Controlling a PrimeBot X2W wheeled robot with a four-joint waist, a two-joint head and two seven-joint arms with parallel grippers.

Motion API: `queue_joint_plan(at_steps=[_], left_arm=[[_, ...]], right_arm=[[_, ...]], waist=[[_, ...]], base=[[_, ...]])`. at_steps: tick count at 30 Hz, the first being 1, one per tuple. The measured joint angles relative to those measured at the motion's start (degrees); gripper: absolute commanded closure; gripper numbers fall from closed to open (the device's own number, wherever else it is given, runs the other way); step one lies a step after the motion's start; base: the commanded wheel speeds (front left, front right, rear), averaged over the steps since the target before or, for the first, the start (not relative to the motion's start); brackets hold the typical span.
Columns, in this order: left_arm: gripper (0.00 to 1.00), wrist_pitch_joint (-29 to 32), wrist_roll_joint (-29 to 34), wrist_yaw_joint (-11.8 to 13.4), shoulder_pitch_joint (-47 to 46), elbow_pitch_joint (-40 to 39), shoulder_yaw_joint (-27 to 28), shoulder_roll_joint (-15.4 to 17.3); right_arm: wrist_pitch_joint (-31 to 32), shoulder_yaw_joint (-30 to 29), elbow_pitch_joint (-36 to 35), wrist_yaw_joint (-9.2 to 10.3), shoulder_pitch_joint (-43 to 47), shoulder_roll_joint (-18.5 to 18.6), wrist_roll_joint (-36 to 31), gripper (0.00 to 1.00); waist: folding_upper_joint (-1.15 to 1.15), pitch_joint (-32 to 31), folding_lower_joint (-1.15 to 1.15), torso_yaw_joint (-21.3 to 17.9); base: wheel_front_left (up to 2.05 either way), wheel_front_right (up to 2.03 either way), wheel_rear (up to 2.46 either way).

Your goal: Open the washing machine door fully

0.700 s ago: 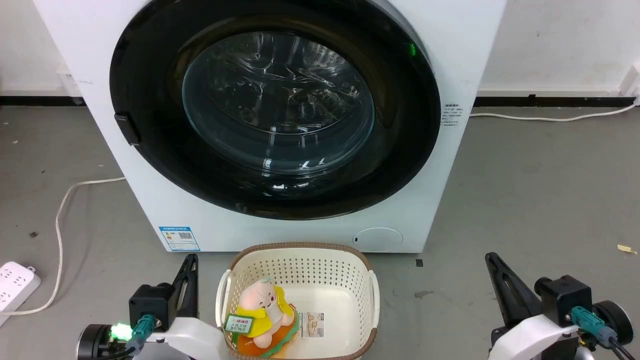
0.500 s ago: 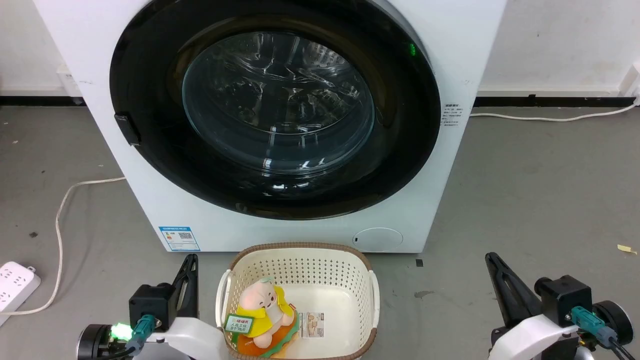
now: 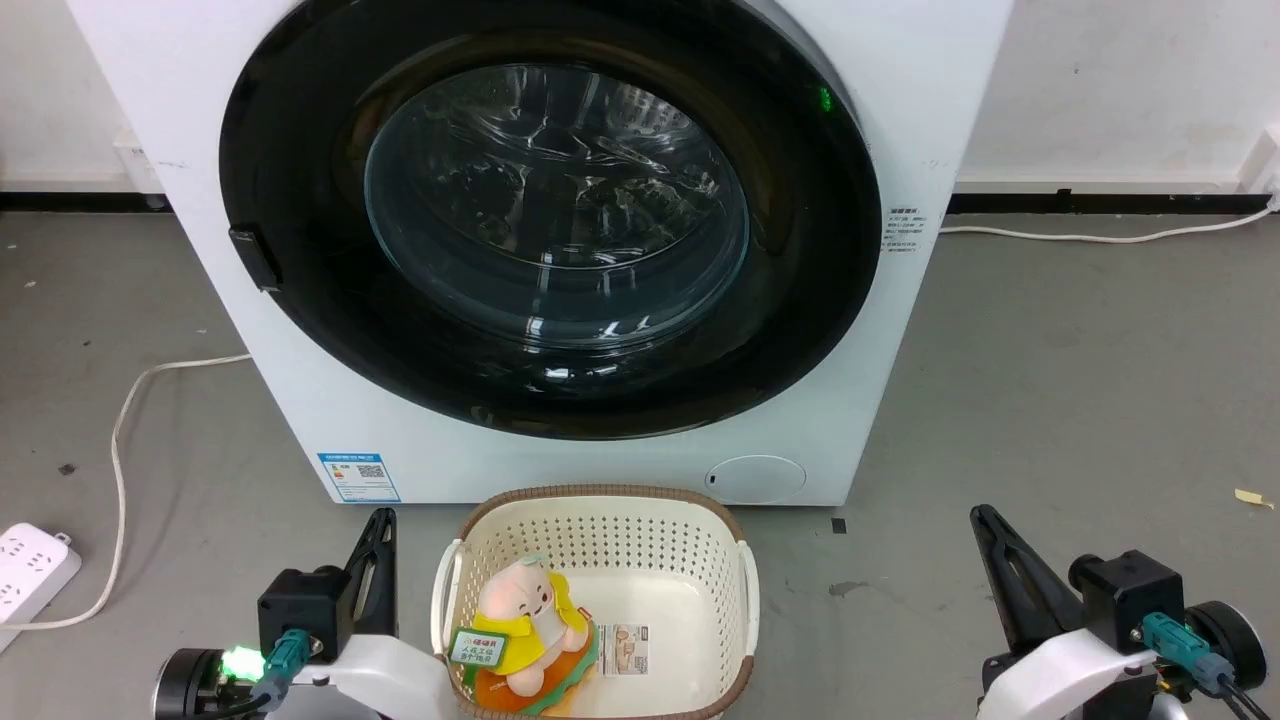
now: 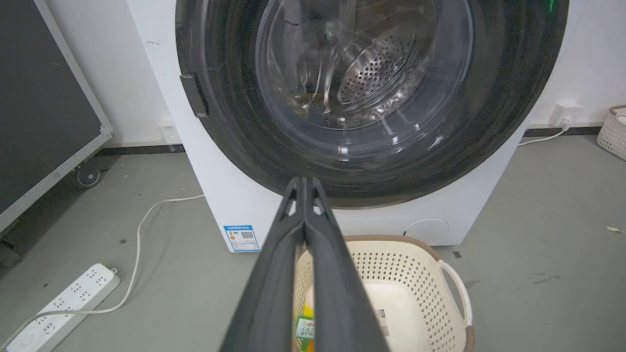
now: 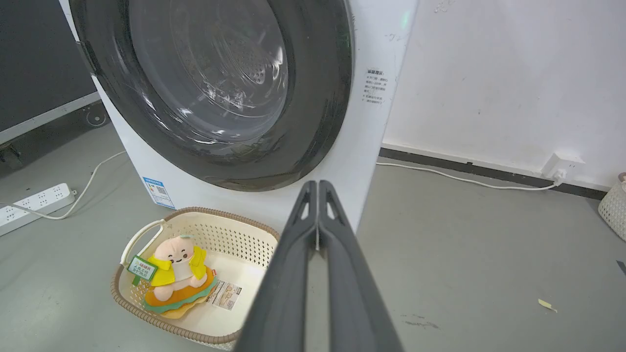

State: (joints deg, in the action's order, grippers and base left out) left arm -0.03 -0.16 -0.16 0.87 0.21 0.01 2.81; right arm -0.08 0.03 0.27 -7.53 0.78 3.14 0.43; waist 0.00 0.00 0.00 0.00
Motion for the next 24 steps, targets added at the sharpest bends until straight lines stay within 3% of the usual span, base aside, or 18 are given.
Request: queue_joint_plan(at_steps=[22,23,24], left_arm=[[1.0,0.0,0.0,0.0,0.0,0.0,-0.01,0.0],[0.0,0.0,-0.01,0.0,0.01,0.01,0.01,0.0],[0.0,0.0,-0.01,0.0,0.03,0.02,0.01,0.0]], right_arm=[[0.0,-0.02,0.0,0.0,-0.01,0.0,0.0,1.0],[0.0,0.01,0.01,0.0,0.01,0.0,0.03,0.0],[0.0,0.02,0.03,0.0,0.03,0.0,0.03,0.0]], waist=[[0.0,0.0,0.0,0.0],[0.0,0.0,0.0,0.0],[0.0,0.0,0.0,0.0]], base=[[0.0,0.0,0.0],[0.0,0.0,0.0],[0.0,0.0,0.0]])
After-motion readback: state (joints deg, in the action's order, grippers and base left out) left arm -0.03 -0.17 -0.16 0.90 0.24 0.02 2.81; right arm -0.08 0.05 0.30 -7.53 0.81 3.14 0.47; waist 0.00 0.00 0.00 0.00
